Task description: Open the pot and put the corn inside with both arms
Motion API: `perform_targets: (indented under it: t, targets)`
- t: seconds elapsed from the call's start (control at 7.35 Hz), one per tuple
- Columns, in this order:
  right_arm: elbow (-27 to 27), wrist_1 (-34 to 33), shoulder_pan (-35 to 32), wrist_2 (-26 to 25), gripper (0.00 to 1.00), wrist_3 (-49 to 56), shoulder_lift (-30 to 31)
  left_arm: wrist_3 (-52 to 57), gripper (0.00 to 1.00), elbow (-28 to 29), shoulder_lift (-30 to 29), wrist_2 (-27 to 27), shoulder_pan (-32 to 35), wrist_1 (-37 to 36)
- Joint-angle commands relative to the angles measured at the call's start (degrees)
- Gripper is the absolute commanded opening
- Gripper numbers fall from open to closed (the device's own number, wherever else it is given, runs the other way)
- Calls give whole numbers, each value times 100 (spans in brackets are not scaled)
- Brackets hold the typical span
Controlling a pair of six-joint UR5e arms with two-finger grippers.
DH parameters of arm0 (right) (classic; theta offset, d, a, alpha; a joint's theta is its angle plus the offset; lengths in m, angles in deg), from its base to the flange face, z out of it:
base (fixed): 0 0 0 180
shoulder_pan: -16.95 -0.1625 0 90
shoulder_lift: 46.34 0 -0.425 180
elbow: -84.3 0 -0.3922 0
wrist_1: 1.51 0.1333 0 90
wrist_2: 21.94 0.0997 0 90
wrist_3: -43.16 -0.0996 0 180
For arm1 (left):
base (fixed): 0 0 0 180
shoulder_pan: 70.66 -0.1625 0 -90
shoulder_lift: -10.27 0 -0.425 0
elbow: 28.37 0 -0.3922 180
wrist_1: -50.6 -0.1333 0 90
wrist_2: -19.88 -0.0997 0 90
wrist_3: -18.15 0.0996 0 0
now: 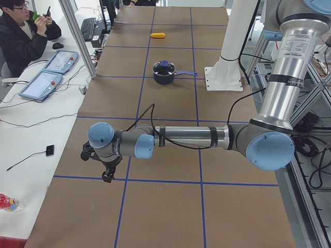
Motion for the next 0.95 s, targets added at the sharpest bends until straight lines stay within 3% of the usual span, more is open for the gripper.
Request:
perform_targets:
  t: [0.0,0.27,0.54,0.82]
  targets:
    - [-20,-1,9,16,100,3,-17,-10,98,-5,1,0,0,4]
    - [15,34,70,78,100,-6,-61,-97,98,-14,-86,9,-9,-4]
    - [23,95,350,60,100,-1183,-78,-1933,97,-931,-235,44,-349,-31]
    - [610,166,867,17,100,-2162,-78,-3570,97,-1541,-533,-9,-1376,-83]
